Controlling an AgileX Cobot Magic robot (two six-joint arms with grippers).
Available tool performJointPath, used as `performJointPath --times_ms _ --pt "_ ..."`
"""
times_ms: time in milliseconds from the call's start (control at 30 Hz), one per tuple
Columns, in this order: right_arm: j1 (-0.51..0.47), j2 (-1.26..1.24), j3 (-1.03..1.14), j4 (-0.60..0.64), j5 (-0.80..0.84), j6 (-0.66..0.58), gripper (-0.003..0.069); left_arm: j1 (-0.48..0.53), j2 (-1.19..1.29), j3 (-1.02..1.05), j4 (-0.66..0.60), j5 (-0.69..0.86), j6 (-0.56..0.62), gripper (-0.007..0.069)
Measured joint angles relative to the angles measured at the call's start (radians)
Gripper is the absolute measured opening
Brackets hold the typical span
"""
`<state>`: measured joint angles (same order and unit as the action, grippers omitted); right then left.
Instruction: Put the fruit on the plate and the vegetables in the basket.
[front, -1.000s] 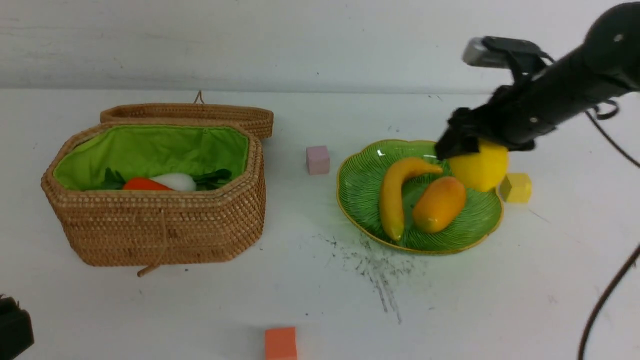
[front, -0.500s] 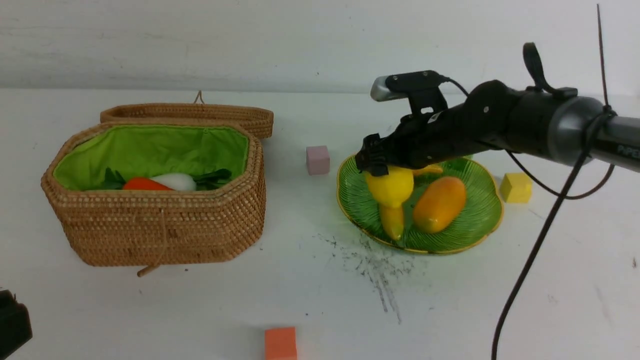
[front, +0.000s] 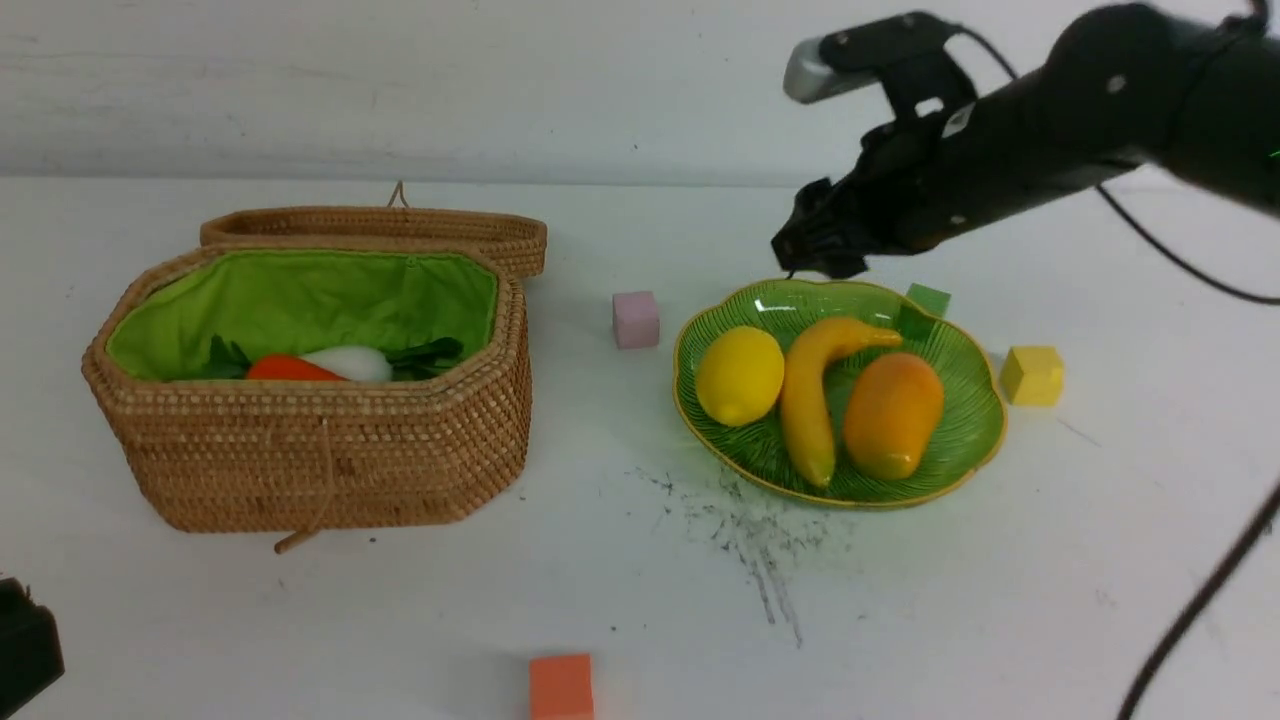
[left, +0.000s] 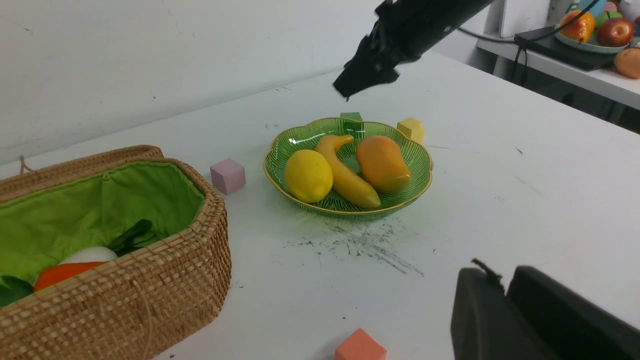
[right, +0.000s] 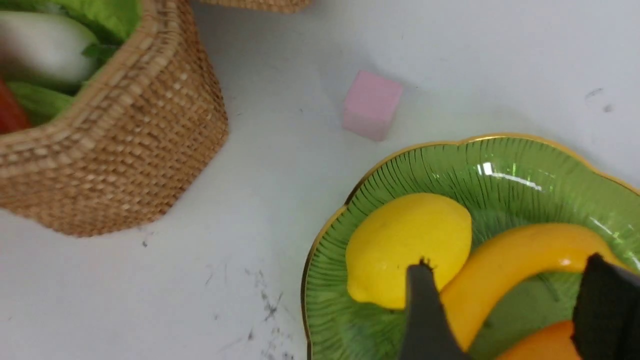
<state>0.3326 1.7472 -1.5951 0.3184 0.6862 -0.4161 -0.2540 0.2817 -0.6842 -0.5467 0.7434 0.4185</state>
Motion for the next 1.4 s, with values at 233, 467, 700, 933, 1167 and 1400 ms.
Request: performJointPath --times_ms 233,467,700,933,1167,1400 --pt "0.0 -0.276 0.014 -0.141 0.333 0.172 0.0008 0.0 0.0 0.0 0.001 -0.059 -0.026 0.0017" --pt "0.0 -0.583 0.217 -0.19 0.539 0.336 -0.001 0.0 -0.125 0.039 0.073 -0.089 -0.126 -0.0013" --pt "0.0 -0.861 0.522 -0.169 0.536 0.431 -0.0003 0.0 -0.288 0.204 0.081 -0.142 -0.154 -0.0013" --pt "0.0 -1.15 0.815 -0.152 0.439 0.469 0.0003 0.0 -0.298 0.395 0.077 -0.228 -0.157 -0.0013" --pt "0.0 -1.302 0.896 -0.153 0.487 0.469 0.0009 0.0 -0.298 0.531 0.075 -0.233 -0.157 -0.0013" --pt "0.0 -1.343 0.896 -0.153 0.573 0.469 0.0018 0.0 -0.298 0.634 0.074 -0.236 -0.157 -0.0013"
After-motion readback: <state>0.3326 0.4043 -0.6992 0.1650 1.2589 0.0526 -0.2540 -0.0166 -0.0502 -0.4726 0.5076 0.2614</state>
